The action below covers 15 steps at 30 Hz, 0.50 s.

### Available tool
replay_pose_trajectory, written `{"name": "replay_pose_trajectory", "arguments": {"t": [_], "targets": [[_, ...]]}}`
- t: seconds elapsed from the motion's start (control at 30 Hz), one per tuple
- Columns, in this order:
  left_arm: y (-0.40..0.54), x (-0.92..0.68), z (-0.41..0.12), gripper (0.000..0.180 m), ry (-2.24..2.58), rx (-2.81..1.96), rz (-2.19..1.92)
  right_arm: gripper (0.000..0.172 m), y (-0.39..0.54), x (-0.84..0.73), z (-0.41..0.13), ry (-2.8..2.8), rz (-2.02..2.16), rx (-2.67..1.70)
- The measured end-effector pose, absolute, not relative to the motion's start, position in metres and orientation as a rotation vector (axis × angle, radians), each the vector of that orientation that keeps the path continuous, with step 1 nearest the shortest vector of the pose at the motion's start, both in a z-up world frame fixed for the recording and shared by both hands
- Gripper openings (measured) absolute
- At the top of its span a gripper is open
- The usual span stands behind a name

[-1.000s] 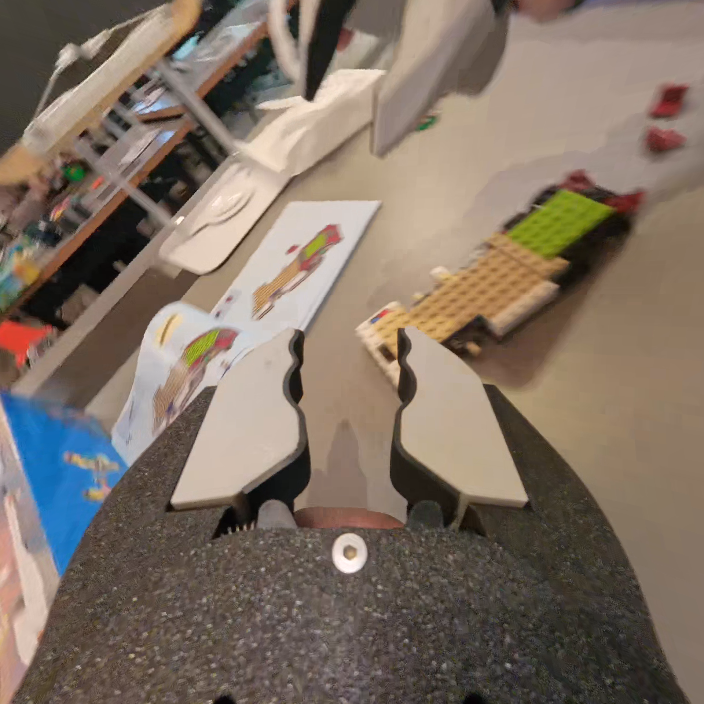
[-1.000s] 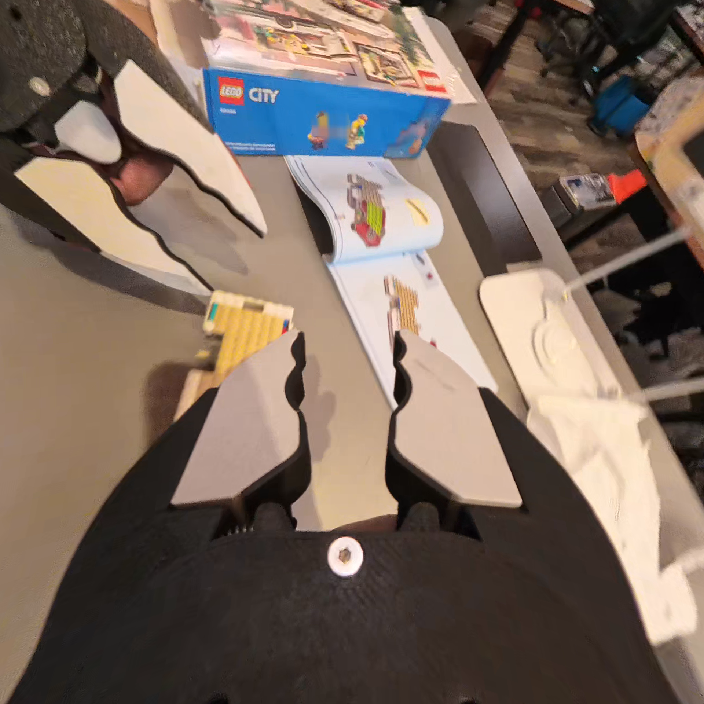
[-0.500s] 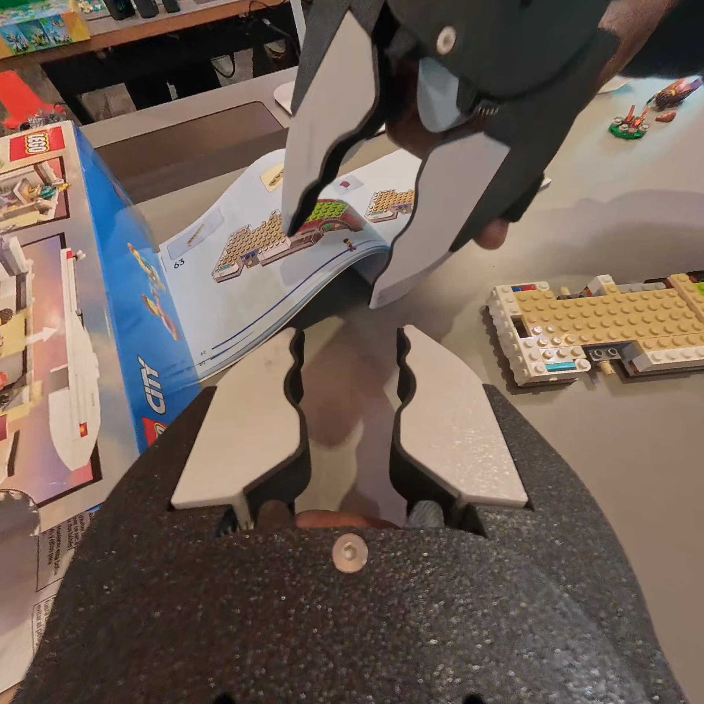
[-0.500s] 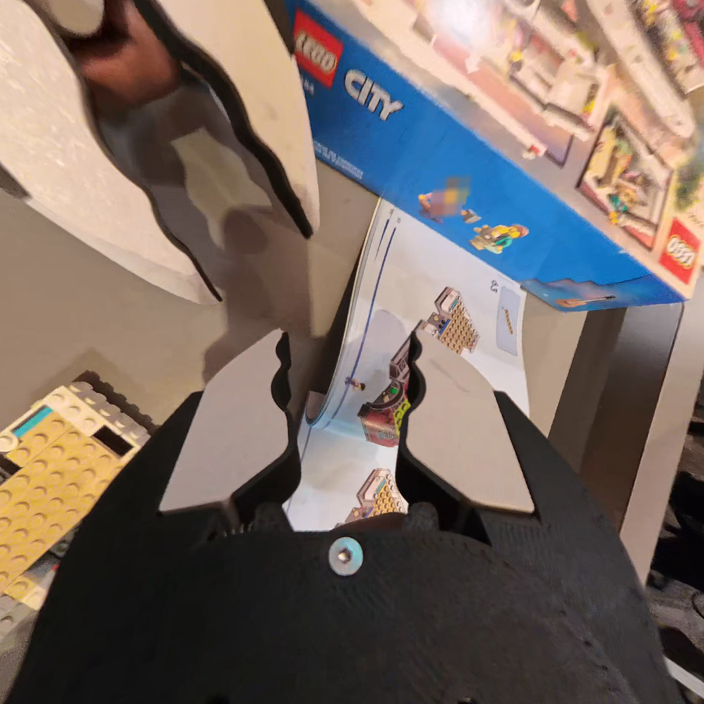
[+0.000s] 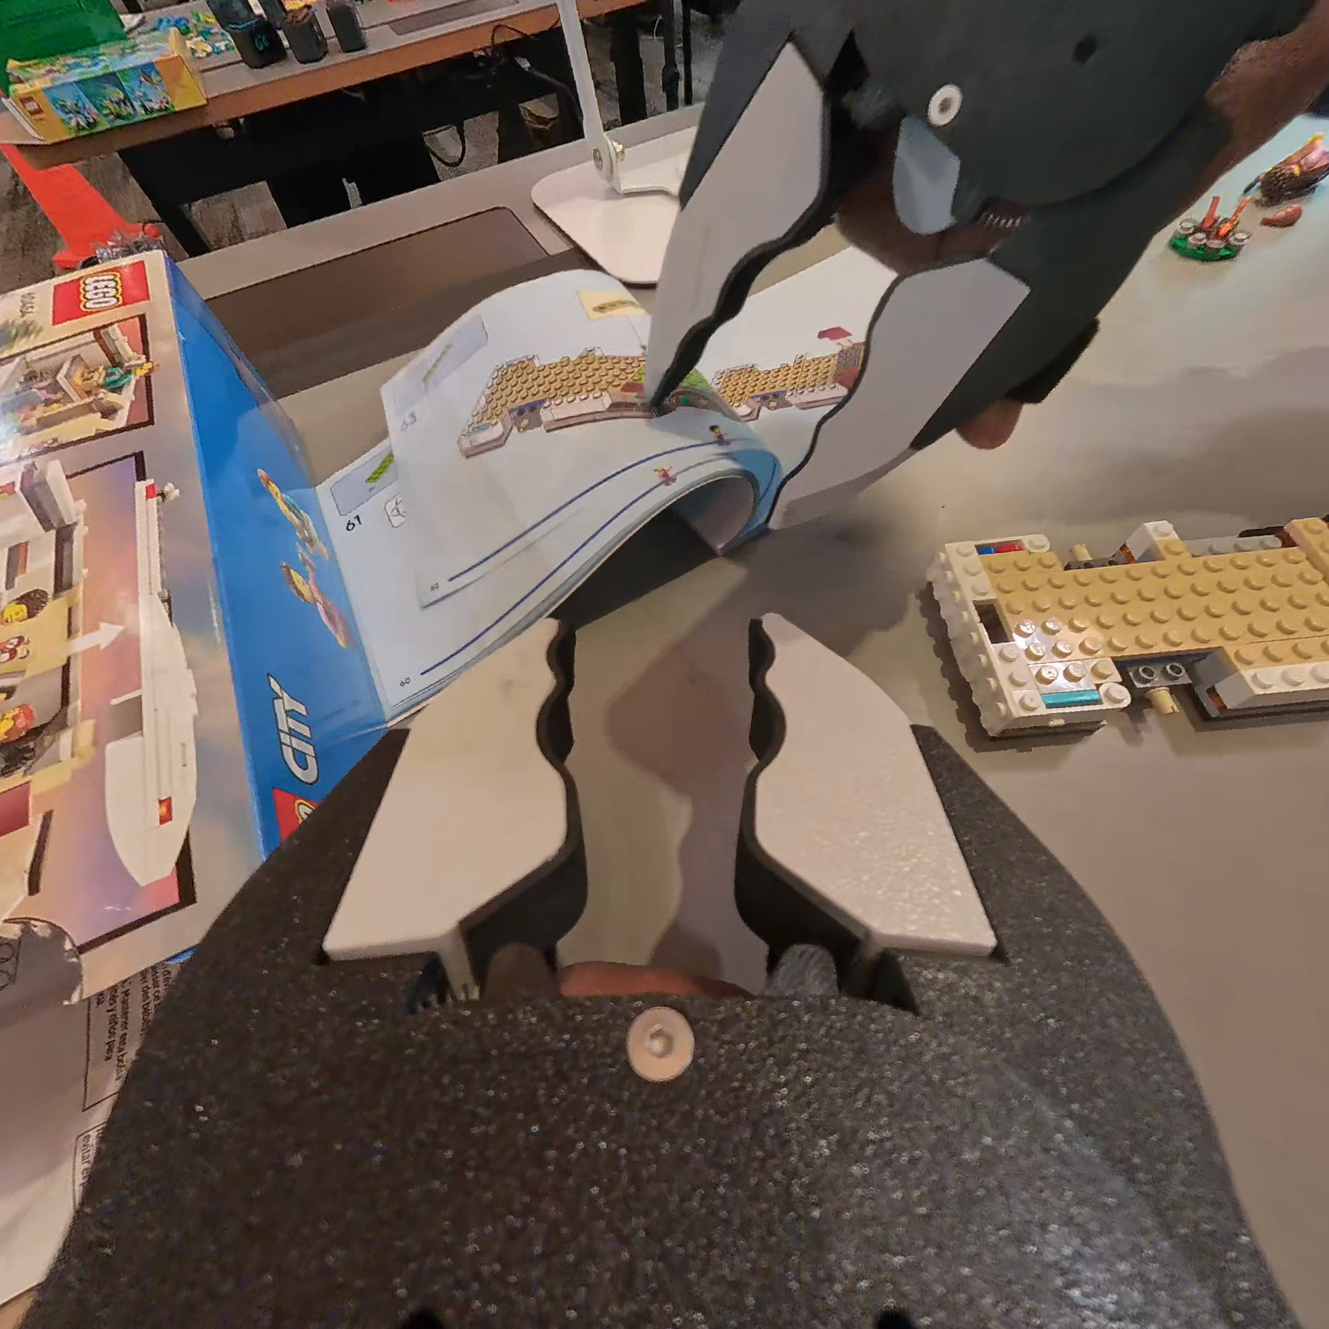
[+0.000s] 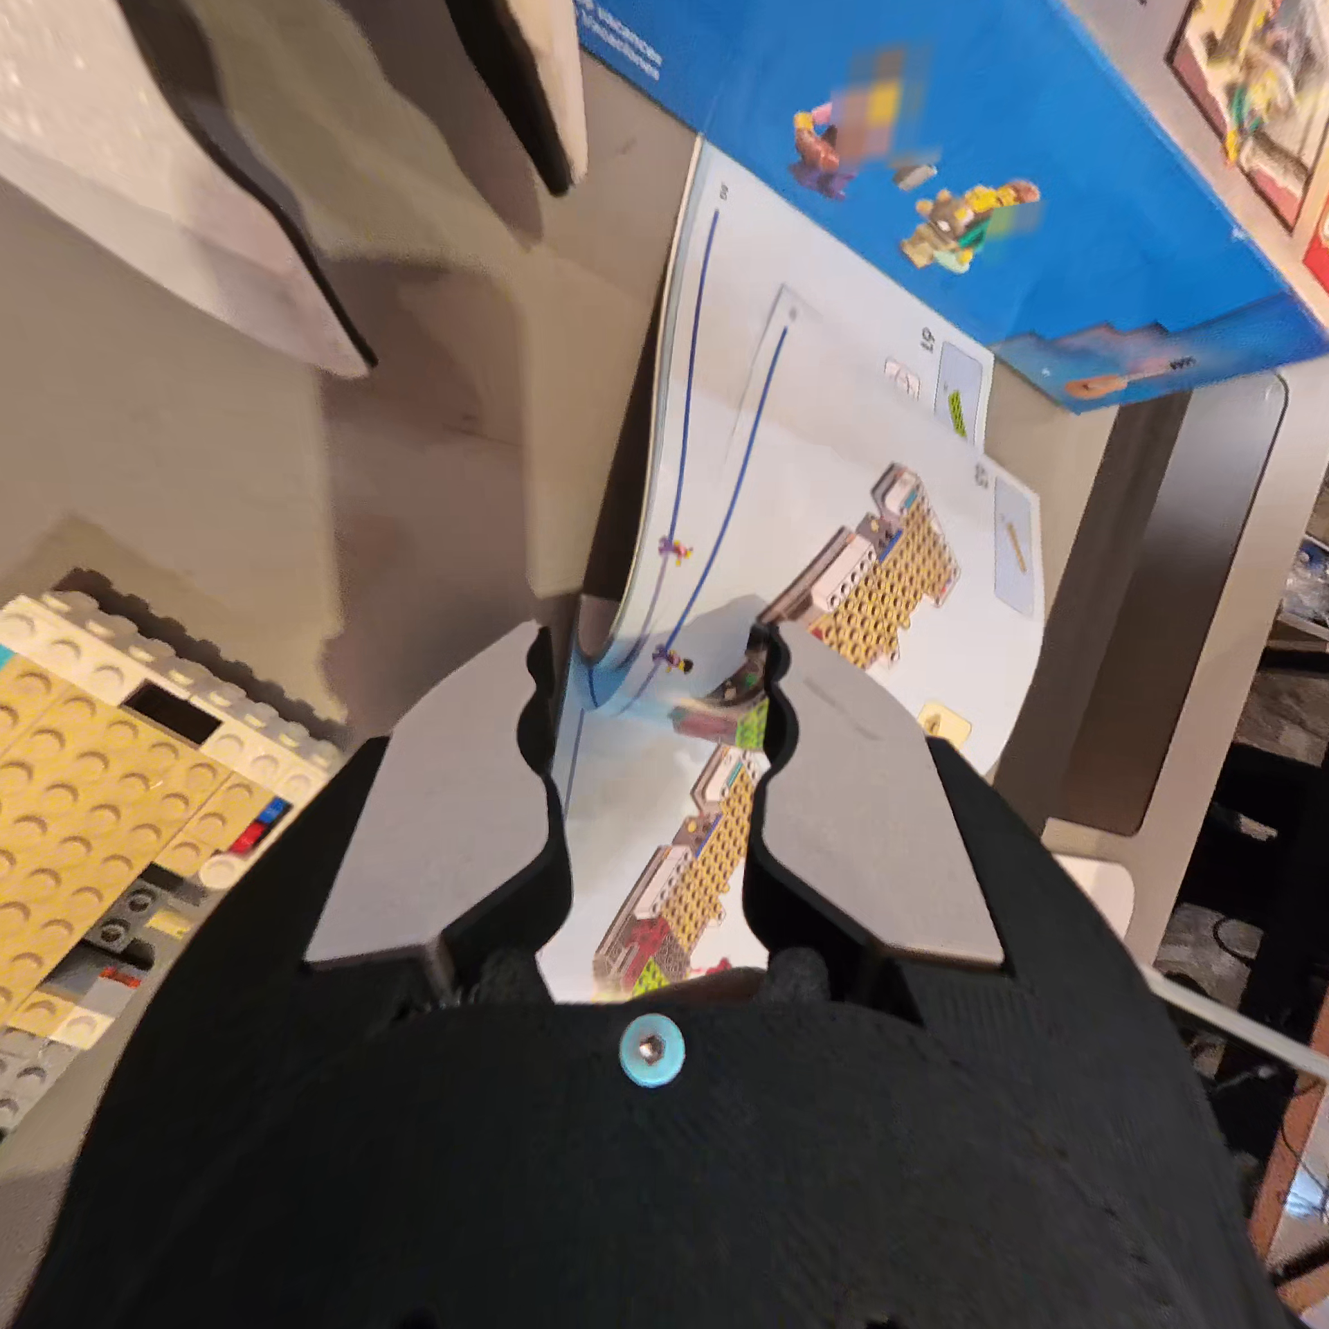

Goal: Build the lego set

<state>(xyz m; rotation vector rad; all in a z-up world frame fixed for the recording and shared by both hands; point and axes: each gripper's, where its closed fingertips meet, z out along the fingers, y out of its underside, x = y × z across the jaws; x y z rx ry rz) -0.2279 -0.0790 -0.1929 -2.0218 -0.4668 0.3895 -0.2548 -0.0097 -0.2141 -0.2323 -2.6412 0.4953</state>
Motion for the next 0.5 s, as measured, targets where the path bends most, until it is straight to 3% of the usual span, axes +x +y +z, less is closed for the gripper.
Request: {"name": "replay_pose_trajectory", "arguments": {"t": [0.3,0.5], "targets": [[-0.077,-0.227,-0.194,0.047,-0.447,-2.037,0.407,0.052,0.022,-0.234,-0.217,-2.587,0.506,-0.401],[-0.076,-0.227,-0.195,0.047,-0.438,-2.042,0.421,0.058,-0.015,-0.245,-0.192,-2.532,0.665,-0.184]]}}
